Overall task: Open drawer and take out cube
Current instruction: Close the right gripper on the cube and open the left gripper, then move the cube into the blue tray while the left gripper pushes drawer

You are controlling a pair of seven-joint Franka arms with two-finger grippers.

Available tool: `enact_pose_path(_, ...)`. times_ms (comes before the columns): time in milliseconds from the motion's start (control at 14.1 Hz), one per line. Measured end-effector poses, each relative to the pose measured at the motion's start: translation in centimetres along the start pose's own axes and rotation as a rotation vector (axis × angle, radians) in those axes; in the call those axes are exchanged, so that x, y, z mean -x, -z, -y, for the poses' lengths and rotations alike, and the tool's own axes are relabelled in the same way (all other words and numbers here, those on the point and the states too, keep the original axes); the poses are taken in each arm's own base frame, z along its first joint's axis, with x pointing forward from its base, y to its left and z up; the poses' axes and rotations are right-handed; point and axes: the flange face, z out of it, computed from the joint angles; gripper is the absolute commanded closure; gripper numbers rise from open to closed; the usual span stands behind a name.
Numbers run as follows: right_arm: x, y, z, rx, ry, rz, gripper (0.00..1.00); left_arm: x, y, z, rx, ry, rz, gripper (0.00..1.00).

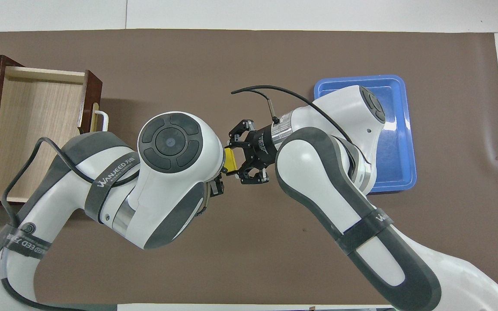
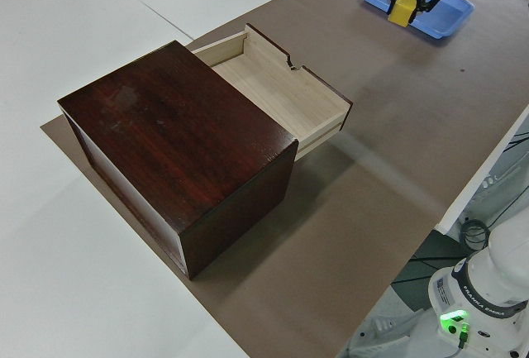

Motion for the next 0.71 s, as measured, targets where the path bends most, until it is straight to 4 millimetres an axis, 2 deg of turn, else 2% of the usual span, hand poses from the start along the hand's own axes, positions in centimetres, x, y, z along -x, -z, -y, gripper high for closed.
enact_pose_path(142,0.00,0.00,0.00,0.000,0.000,0.000,1.00,0.00,0.00,0.00,0.000,0.000,0.000,1.00)
enact_pose_path(213,0.00,0.00,0.00,0.000,0.000,0.000,1.00,0.00,0.00,0.00,0.000,0.000,0.000,0.78)
enact_pose_path(285,0.00,0.00,0.00,0.000,0.000,0.000,1.00,0.00,0.00,0.00,0.000,0.000,0.000,0.48)
enact_pose_path(356,0.00,0.00,0.00,0.000,0.000,0.000,1.00,0.00,0.00,0.00,0.000,0.000,0.000,0.00)
enact_pose_path(711,-0.16,0.42,0.28,-0.016,-0.002,-0.002,1.00,-0.39,0.11,-0.35,0.005,0.000,-0.006,0.00)
